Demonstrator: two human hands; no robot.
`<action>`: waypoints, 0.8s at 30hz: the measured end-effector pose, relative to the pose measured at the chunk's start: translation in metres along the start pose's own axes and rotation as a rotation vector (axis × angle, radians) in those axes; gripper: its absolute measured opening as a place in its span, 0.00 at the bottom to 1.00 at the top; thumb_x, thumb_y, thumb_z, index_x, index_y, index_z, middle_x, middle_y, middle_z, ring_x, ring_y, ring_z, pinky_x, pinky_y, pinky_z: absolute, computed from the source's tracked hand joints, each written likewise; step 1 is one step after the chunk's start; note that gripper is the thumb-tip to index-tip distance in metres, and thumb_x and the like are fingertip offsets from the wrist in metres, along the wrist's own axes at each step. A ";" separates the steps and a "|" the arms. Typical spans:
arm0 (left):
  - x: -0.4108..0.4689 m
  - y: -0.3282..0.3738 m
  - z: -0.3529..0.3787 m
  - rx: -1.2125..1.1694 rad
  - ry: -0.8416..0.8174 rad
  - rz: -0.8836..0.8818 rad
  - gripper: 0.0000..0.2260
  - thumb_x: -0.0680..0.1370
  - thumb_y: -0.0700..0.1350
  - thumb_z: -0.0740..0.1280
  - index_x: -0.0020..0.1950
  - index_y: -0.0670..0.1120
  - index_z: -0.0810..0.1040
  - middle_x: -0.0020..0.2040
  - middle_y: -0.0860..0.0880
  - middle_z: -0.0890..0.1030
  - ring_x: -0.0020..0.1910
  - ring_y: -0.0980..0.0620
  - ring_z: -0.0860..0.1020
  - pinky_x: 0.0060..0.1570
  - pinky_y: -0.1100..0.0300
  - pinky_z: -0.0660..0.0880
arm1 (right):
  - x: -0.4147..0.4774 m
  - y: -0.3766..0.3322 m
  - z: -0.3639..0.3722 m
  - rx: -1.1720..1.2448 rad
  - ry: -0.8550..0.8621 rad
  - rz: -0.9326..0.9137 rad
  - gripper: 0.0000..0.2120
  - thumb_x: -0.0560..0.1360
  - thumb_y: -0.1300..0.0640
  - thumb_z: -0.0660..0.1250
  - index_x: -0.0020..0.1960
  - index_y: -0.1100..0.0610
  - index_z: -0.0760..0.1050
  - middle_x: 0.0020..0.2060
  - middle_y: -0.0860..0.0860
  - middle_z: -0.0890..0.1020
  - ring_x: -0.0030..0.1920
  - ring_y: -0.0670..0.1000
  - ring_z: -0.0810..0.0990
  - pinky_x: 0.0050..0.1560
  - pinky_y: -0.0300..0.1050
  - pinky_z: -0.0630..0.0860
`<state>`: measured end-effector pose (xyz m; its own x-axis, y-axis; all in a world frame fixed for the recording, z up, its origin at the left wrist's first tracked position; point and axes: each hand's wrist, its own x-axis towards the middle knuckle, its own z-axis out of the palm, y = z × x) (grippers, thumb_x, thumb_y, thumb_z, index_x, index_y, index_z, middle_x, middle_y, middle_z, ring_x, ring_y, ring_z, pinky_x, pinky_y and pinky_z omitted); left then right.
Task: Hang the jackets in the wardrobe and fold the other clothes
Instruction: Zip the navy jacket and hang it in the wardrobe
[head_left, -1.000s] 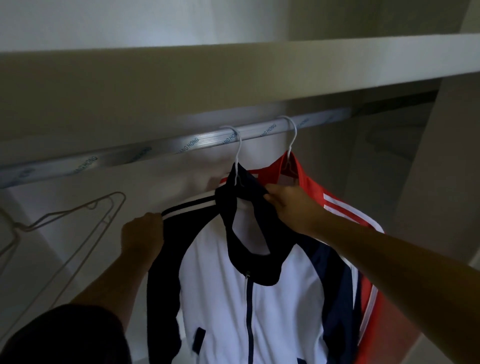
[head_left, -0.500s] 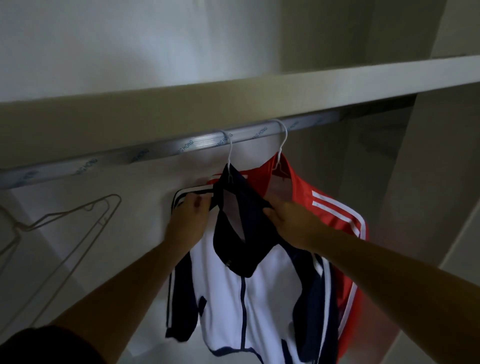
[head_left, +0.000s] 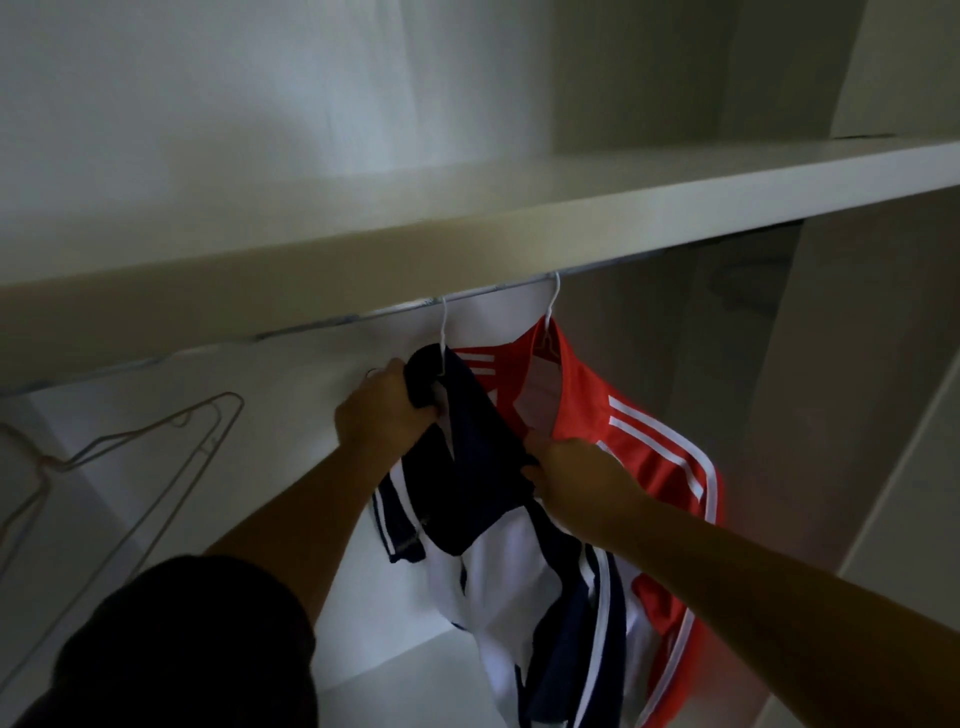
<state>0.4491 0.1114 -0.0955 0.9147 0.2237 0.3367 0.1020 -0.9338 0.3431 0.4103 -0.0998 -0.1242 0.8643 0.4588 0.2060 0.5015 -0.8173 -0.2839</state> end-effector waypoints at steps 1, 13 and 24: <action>-0.001 0.004 0.005 -0.005 -0.002 0.022 0.14 0.74 0.52 0.67 0.54 0.45 0.73 0.47 0.46 0.78 0.46 0.43 0.79 0.39 0.57 0.71 | 0.000 0.000 0.001 -0.007 -0.017 -0.014 0.11 0.82 0.57 0.54 0.57 0.61 0.71 0.46 0.56 0.80 0.41 0.52 0.76 0.42 0.43 0.72; 0.041 0.001 -0.016 -0.106 0.100 -0.312 0.10 0.77 0.44 0.62 0.49 0.39 0.78 0.52 0.39 0.80 0.50 0.39 0.79 0.42 0.56 0.71 | -0.010 -0.007 -0.010 -0.010 -0.022 -0.066 0.11 0.82 0.57 0.55 0.58 0.60 0.73 0.47 0.56 0.81 0.44 0.54 0.80 0.44 0.45 0.76; 0.012 0.023 -0.011 -0.120 0.005 -0.122 0.11 0.79 0.44 0.62 0.59 0.41 0.71 0.59 0.40 0.73 0.56 0.40 0.75 0.47 0.51 0.71 | -0.029 -0.013 -0.020 -0.050 -0.105 0.027 0.16 0.79 0.60 0.57 0.67 0.57 0.66 0.46 0.54 0.79 0.44 0.53 0.80 0.43 0.44 0.76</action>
<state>0.4577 0.0955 -0.0740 0.8965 0.3349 0.2901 0.1647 -0.8597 0.4835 0.3783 -0.1093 -0.1081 0.8779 0.4686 0.0986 0.4779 -0.8450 -0.2401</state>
